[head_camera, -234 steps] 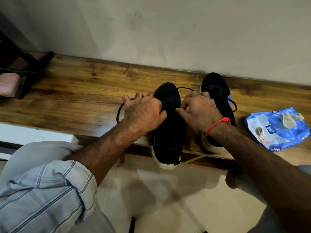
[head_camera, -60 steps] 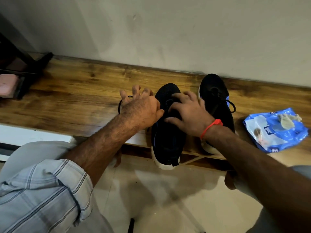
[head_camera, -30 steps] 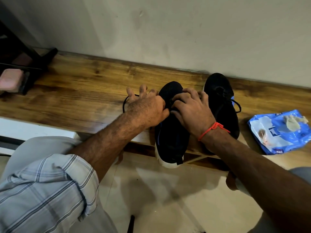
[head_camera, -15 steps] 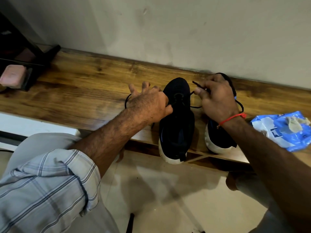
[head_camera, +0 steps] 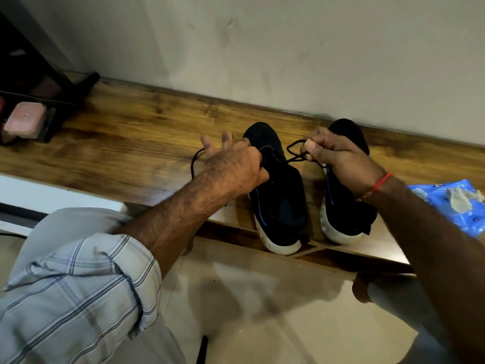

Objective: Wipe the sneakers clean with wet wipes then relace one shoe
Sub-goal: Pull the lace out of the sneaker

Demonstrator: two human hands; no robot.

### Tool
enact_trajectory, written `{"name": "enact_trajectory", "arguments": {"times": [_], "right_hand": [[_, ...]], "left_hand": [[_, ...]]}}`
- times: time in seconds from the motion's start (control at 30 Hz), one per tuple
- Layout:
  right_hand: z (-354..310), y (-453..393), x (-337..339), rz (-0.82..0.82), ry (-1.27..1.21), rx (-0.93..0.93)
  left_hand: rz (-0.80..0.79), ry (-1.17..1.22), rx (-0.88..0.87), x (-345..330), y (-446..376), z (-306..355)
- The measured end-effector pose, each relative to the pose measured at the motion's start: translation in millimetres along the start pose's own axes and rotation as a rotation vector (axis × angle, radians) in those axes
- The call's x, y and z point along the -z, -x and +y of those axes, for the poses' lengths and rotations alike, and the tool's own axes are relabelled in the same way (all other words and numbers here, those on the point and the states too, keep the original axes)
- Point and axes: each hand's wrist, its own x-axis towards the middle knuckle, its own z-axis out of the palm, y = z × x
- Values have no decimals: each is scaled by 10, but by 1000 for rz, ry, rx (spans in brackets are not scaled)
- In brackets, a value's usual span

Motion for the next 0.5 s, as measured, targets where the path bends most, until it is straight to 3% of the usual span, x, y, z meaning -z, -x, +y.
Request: {"name": "enact_trajectory", "arguments": {"times": [0.17, 0.33, 0.4, 0.5], "right_hand": [[-27, 5, 44, -119, -98, -4], [-60, 43, 159, -397, -124, -58], [-30, -2, 191, -251, -29, -122], [200, -111, 237, 230, 531, -165]], "left_hand": [[-29, 22, 14, 36, 1, -23], [-116, 5, 36, 25, 30, -60], [-144, 0, 36, 34, 38, -92], [-159, 57, -9, 32, 41, -97]]}}
